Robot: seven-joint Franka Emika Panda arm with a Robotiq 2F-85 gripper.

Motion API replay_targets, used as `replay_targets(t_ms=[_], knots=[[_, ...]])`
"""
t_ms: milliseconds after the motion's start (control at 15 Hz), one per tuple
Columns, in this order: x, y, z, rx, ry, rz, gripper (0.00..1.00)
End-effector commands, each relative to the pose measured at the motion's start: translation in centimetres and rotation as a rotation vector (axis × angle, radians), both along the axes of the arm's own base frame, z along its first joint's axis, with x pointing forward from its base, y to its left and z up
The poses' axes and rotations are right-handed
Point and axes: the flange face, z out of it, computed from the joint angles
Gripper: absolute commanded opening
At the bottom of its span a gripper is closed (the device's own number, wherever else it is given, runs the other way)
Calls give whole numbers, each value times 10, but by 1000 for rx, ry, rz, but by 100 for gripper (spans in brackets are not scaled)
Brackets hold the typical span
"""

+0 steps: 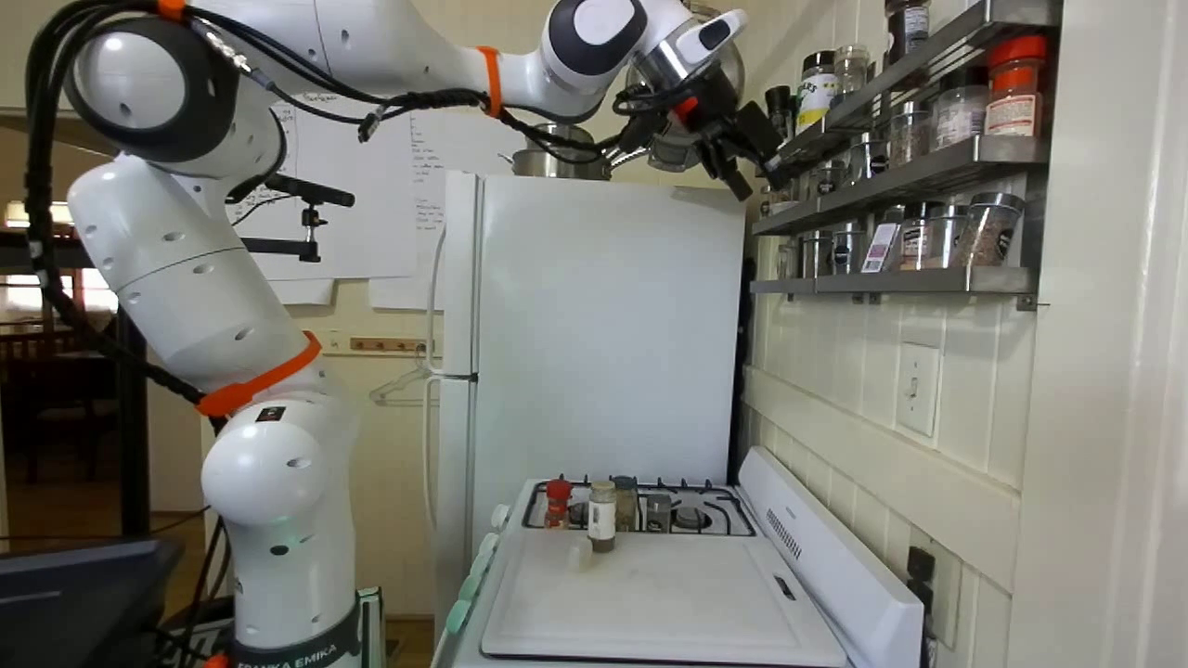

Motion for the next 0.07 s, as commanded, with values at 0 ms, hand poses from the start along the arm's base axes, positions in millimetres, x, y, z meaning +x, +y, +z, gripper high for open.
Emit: replay_targets(t_ms=[0], knots=[[0, 0, 1, 1, 0, 1, 100]])
